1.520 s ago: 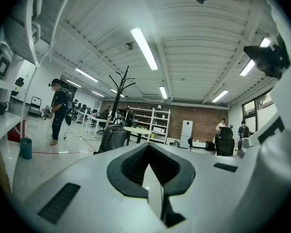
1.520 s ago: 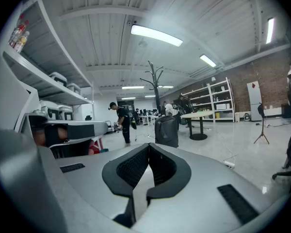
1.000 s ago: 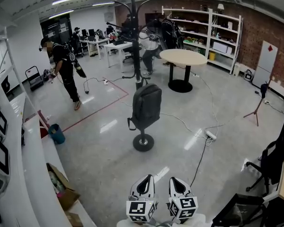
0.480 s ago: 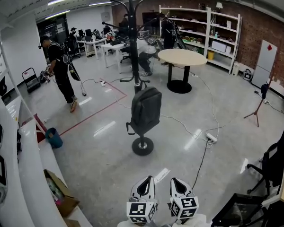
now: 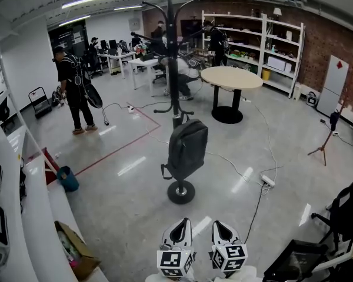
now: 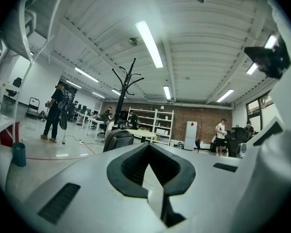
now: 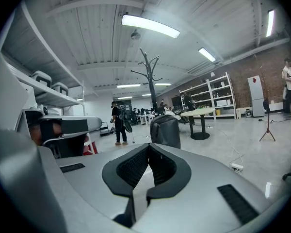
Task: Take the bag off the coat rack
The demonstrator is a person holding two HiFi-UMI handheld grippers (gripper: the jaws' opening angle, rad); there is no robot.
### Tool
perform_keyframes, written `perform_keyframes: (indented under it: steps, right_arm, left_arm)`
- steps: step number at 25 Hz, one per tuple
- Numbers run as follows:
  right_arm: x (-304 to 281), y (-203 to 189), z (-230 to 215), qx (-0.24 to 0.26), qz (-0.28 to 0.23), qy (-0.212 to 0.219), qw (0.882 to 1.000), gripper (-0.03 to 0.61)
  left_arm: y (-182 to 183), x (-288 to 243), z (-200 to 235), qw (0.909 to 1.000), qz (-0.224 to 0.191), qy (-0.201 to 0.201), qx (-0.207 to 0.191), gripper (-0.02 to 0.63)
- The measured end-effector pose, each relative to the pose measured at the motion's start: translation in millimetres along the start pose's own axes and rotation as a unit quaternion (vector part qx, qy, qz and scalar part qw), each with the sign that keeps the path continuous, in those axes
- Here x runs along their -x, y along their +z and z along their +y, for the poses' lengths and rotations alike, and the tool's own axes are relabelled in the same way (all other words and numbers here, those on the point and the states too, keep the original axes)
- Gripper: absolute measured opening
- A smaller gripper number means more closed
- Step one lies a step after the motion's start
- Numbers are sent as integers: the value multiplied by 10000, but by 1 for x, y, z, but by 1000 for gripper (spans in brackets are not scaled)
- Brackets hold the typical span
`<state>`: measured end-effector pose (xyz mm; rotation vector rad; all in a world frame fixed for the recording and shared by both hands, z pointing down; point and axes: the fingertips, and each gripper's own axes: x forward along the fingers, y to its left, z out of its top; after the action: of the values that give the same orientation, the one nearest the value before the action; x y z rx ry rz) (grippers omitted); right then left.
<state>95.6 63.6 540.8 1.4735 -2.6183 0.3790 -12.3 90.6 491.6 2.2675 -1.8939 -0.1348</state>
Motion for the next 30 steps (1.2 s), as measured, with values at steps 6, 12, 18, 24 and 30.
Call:
perform_keyframes:
  steps: [6,12,18,24,30]
  right_arm:
    - [-35,11,1,42,-33,-13,10000,12]
    - [-66,25,0,136,-130,-23,9998,12]
    - [-82,27,-1,162,-116,-83,9998,12]
    - [-82,24,0,154,-29,-148,9998,11]
    - [-82,29,-6,207,-42,-212,9996,12]
  left_arm:
    - [8,-29,23,10000,-29,-24,-36,0]
    - [9,-52,42,10000,-3,-25,-69,0]
    - [8,-65,51,9999,24,-116,-79,0]
    - [4,-67,53,9998,90,-157,-10,0]
    - [1,-69,53,9998,119,-151,65,0]
